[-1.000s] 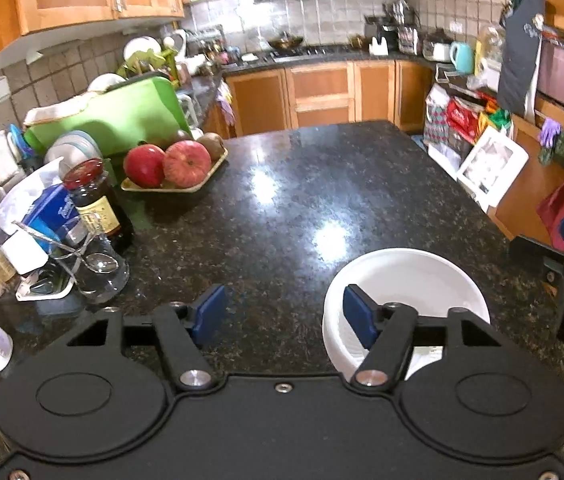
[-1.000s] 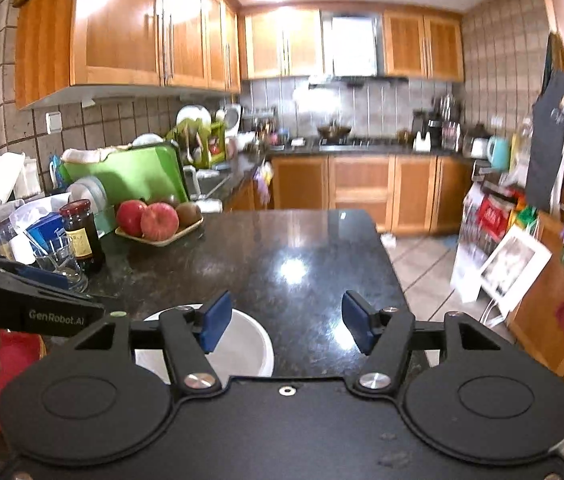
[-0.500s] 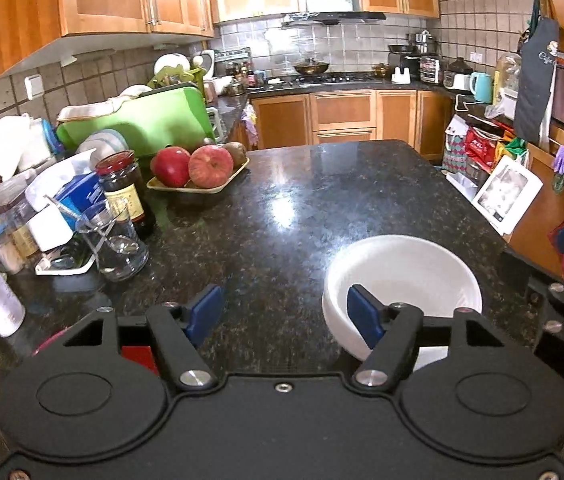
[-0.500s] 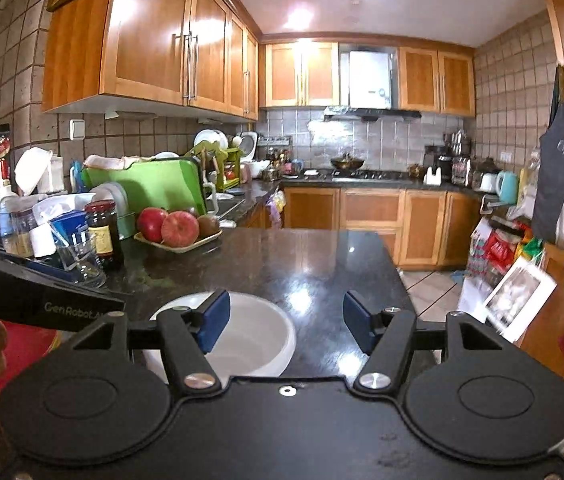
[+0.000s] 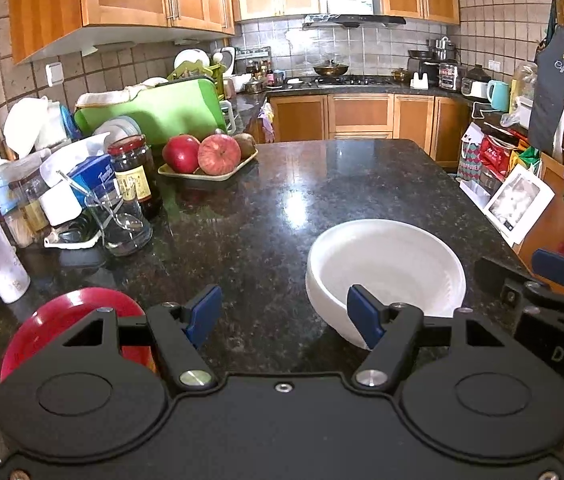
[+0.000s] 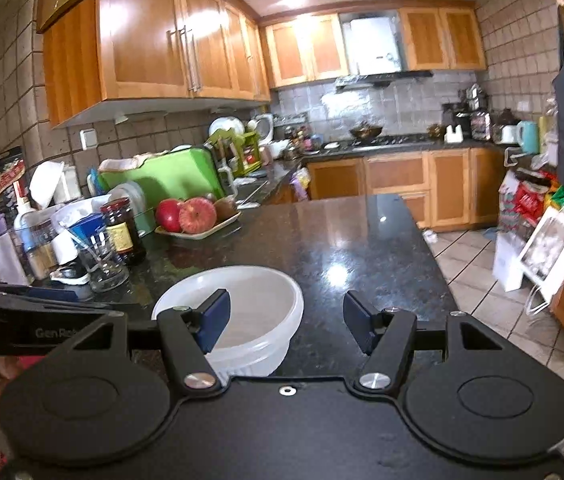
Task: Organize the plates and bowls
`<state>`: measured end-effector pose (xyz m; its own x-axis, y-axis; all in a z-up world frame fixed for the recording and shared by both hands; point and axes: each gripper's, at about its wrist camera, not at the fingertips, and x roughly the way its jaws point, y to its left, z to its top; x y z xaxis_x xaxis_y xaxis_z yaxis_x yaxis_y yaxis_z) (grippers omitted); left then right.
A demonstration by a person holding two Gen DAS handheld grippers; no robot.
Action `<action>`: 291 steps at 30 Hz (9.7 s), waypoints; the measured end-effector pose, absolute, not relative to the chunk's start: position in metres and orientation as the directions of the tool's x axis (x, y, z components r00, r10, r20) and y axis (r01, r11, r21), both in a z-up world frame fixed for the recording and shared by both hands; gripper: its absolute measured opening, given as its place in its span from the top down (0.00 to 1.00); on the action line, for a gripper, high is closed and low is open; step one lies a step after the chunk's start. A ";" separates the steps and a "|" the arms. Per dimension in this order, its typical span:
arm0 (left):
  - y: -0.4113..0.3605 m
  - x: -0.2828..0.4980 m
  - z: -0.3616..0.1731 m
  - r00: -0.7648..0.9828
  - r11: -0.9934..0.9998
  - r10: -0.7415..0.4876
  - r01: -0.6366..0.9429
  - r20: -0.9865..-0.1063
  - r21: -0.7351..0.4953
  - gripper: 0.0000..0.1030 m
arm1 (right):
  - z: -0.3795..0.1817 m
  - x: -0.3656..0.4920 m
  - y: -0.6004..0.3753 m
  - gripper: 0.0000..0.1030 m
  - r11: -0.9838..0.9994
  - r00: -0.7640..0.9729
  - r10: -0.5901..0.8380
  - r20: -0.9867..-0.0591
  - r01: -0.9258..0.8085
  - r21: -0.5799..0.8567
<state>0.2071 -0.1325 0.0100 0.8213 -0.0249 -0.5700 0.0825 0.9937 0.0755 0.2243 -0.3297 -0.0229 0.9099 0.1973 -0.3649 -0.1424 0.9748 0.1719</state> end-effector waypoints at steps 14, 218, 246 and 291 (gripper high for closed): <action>-0.134 0.218 0.004 0.819 0.994 0.003 0.059 -0.574 0.090 0.30 | -0.028 0.254 -0.326 0.37 0.979 0.894 0.184 -0.409 -0.130 0.154; 0.089 0.158 0.016 0.750 0.994 -0.068 0.109 -0.658 0.022 0.29 | -0.011 0.152 -0.081 0.37 0.995 0.902 0.087 -0.423 -0.059 0.078; 0.086 0.092 0.010 0.713 0.998 -0.005 0.052 -0.702 0.046 0.29 | -0.004 0.068 -0.086 0.37 0.991 0.895 0.112 -0.433 -0.069 0.114; 0.064 0.055 0.017 0.742 0.996 -0.041 0.087 -0.669 0.036 0.29 | 0.003 0.036 -0.104 0.37 0.989 0.913 0.116 -0.392 -0.071 0.127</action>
